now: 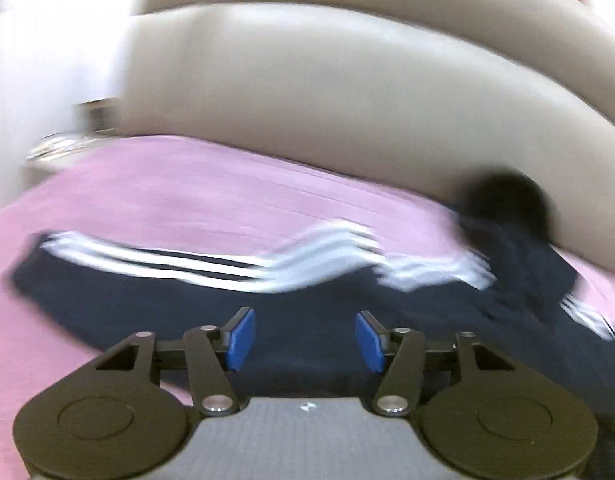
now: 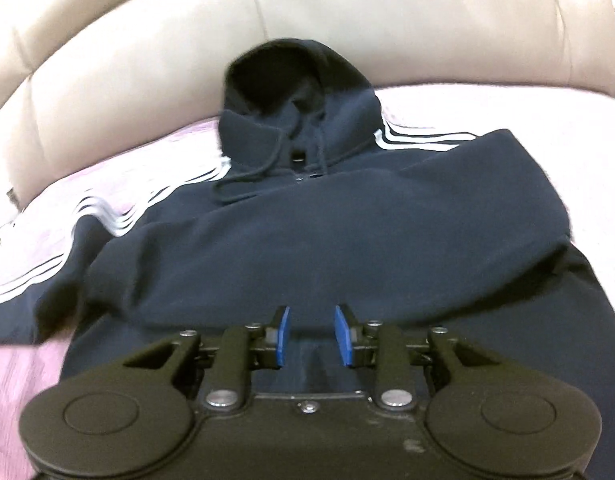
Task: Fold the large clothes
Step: 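Close the left tool on the other striped sleeve cuff, then carry the cuff with the left tool across the body and release it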
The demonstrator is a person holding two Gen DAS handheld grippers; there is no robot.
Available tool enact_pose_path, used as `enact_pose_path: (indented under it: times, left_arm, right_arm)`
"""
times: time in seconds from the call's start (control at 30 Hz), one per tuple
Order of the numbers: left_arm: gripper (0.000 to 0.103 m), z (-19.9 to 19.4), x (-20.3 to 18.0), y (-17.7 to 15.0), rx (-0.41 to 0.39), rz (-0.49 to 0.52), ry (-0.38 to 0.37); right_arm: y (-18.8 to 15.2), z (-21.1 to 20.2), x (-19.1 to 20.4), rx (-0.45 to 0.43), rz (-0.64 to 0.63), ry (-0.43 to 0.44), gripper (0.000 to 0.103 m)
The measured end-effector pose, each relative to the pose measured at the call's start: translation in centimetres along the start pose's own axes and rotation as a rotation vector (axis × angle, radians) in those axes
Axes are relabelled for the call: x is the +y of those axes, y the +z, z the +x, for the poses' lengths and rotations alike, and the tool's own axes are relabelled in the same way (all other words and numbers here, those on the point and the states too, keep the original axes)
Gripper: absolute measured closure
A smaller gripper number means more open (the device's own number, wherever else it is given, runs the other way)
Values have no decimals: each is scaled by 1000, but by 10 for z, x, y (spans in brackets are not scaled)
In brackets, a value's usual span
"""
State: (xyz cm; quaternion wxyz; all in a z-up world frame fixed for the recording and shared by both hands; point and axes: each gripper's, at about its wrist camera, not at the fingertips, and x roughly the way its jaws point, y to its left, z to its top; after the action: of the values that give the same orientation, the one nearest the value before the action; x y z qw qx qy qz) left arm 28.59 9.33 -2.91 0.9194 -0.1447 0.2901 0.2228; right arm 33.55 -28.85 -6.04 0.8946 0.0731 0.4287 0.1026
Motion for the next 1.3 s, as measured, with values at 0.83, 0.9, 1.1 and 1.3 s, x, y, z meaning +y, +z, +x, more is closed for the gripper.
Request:
enact_pose_path:
  times: [0.83, 0.9, 1.1, 1.3]
  left_arm:
    - [89, 112, 235, 22, 8, -452, 213]
    - [90, 103, 230, 31, -8, -400, 222]
    - [91, 57, 240, 70, -158, -301, 430]
    - [91, 35, 169, 79, -219, -51, 373]
  right_arm:
    - [-90, -36, 28, 34, 38, 50, 63]
    - [-88, -42, 26, 10, 37, 44, 63]
    - [-83, -54, 16, -36, 49, 31, 63]
    - [-72, -71, -2, -99, 90, -11, 63]
